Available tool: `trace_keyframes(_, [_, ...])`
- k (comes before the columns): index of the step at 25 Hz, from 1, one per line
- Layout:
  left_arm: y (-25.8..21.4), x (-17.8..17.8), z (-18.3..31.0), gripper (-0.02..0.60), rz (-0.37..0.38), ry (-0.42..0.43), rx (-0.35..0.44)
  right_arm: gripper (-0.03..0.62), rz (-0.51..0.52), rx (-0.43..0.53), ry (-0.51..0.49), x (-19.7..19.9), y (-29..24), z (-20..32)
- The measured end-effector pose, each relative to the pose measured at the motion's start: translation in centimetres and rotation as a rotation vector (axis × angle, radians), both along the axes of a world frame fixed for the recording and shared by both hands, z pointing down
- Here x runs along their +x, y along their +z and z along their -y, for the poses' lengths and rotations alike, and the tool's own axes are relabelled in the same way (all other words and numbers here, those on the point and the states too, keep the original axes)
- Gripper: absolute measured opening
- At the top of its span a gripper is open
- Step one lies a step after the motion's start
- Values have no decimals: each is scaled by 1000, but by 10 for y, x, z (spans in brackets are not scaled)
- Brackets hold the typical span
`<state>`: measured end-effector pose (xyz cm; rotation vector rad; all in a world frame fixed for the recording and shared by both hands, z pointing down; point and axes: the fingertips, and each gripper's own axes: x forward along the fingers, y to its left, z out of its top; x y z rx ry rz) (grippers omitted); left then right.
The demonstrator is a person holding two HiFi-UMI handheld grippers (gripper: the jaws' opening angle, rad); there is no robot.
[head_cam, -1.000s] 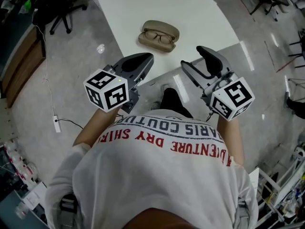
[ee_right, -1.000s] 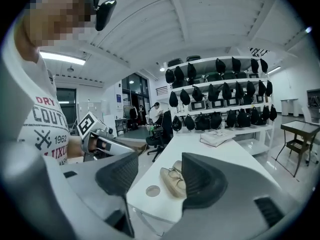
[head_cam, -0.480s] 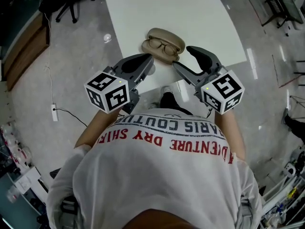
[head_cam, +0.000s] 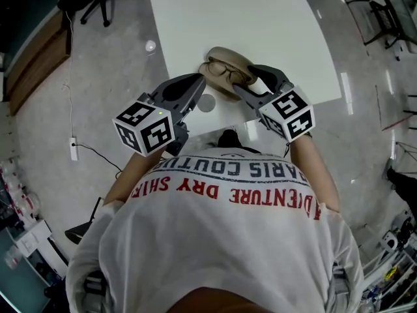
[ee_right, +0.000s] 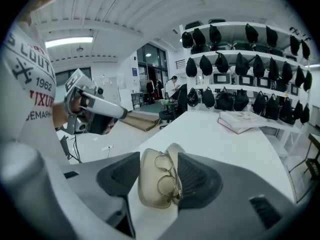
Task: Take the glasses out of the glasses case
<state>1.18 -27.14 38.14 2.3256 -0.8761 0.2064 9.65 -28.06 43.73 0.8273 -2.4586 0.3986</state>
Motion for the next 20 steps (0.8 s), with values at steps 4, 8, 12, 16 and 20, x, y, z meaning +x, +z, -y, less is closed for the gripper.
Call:
trace_keyframes(4, [5,-7,9,35,-4,-24,-13,230,-41,-35,-18,-8,22,12])
trace_keyframes(8, [10,-13,15,35,-4,-38,-25,221,-92,-64,-35,-14,42,22])
trace_keyframes(12, [15,-21,19,35,-8,-55,-36,209,-161,-81,-48,-17,60,26])
trace_keyframes(16, [23,-27,20,35,-15,-71,-52,189,-241,-96,-44,-16,77,30])
trace_keyframes(20, [29,-30,19,35,-25,-78,-66,172,-301,-97,-29,-15,88,35])
